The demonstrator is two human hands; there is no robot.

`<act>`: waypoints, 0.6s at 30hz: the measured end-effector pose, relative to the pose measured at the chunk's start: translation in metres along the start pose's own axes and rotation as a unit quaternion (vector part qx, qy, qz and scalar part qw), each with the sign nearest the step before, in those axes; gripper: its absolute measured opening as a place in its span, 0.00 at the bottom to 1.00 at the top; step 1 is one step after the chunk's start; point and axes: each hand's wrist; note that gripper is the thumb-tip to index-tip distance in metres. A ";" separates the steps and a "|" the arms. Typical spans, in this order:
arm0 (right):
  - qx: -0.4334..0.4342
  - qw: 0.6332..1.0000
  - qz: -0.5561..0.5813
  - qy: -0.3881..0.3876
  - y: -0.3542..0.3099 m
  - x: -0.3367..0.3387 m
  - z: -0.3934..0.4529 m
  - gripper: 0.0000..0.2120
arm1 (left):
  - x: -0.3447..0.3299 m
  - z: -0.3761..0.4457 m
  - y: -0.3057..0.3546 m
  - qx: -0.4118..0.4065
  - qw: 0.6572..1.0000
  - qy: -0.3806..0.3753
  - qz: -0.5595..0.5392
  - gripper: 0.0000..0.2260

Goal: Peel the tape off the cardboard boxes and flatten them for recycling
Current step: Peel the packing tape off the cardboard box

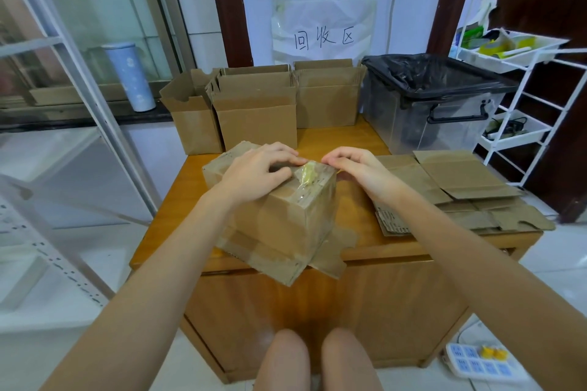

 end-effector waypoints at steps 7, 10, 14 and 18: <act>0.056 0.984 -0.168 0.035 -0.018 0.003 -0.007 0.08 | -0.002 0.002 0.003 0.014 1.000 0.017 0.012 0.13; 0.091 0.956 -0.262 0.091 -0.031 -0.007 -0.021 0.12 | -0.007 0.005 0.009 0.033 0.998 0.043 0.032 0.13; 0.052 0.914 -0.385 0.115 -0.036 -0.030 -0.042 0.24 | -0.016 0.013 0.015 0.077 0.992 0.085 0.061 0.13; -0.016 0.876 -0.470 0.112 -0.022 -0.052 -0.054 0.32 | -0.022 0.016 0.020 0.108 0.985 0.114 0.076 0.15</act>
Point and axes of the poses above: each hand's wrist, its own z-axis towards the middle knuckle, its own x-axis out of the back of the hand, y = z × x, and after that the axes turned 8 degrees about x, right-handed
